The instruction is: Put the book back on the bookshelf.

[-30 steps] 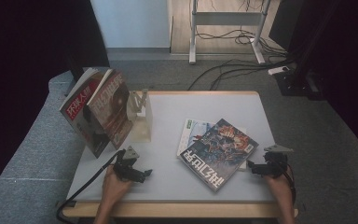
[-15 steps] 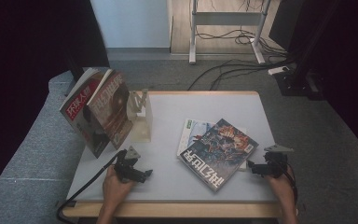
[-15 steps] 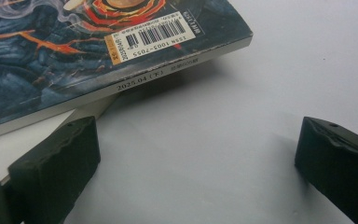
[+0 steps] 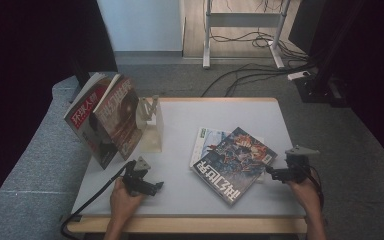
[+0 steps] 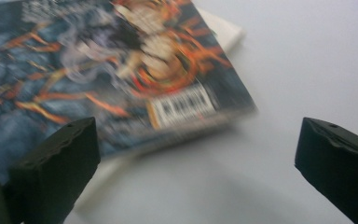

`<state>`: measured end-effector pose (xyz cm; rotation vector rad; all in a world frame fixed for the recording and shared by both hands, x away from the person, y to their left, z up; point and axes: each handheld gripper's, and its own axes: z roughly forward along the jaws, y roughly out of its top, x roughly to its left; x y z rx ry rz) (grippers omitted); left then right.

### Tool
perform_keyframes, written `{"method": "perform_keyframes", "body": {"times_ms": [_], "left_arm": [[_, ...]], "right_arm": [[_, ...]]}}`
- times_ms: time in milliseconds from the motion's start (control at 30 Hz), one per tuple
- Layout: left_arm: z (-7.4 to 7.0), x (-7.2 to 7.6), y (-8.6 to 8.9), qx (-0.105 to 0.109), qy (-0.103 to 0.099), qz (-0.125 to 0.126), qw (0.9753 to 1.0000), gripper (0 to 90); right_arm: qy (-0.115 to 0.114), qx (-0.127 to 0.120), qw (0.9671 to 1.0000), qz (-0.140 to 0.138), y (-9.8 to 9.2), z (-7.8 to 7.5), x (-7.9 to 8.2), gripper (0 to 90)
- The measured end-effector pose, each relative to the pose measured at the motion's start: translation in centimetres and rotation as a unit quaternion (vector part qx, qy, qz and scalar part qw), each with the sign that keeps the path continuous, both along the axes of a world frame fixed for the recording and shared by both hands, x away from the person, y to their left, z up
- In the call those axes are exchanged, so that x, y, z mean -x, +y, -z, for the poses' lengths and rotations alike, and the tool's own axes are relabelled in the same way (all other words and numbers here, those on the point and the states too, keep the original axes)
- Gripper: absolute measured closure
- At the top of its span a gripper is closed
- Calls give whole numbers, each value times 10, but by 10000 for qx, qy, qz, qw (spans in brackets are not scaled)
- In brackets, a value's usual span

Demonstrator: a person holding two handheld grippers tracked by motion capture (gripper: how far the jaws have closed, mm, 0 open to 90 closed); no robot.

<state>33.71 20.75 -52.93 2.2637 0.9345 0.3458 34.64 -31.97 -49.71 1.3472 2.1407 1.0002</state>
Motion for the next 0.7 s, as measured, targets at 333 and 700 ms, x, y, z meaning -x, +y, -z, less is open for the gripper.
{"method": "perform_keyframes", "body": {"times_ms": [333, 700], "left_arm": [[0, 0, 0, 0, -1, 2, 10000, 0], [0, 0, 0, 0, -4, 0, 10000, 0]], "right_arm": [[67, 80, 9992, -384, 28, -4, -43, 0], [426, -359, 9974, -447, 21, 22, -69, 21]]}}
